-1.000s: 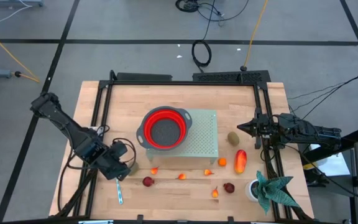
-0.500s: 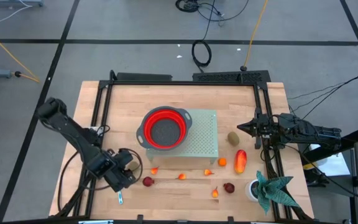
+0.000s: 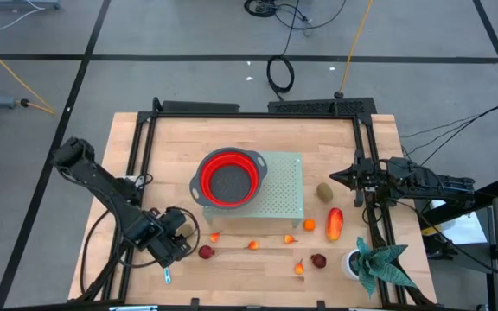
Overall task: Pick & Place Fruit
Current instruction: Put the kiwi fruit into the strainer
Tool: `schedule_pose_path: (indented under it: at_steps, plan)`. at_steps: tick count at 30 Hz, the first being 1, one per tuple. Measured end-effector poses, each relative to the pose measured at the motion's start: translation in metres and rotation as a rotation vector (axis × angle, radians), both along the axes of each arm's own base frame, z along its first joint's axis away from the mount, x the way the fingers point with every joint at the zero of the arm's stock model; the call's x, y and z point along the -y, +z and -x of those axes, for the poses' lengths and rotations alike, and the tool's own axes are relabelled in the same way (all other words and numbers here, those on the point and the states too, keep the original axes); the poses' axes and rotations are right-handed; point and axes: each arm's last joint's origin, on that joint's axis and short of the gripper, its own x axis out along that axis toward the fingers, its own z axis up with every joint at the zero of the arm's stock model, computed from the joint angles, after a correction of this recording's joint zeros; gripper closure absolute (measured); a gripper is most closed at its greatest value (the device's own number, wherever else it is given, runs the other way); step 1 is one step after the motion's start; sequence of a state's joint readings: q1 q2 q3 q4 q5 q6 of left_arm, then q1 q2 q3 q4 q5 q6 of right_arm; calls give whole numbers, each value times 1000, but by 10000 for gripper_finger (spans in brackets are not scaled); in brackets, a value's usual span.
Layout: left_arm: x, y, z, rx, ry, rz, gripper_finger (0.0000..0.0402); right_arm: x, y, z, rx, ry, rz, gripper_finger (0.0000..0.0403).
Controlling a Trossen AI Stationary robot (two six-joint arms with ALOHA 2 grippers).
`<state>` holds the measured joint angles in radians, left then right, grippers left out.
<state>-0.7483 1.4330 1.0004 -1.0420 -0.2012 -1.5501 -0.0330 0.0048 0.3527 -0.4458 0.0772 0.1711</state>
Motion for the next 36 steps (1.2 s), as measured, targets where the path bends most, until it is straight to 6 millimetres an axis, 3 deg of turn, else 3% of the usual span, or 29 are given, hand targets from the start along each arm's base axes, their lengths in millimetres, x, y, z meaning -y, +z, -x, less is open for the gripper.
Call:
schedule_pose_path:
  at_steps: [14,25,36]
  plan:
    - [0,0,0,1,-1,-1,144,0,0,0,0,0,0,403]
    - [0,0,-1,5,-25,1,8,0,0,0,0,0,1,403]
    - [3,1,-4,40,-48,25,22,0,0,0,-16,24,138,403]
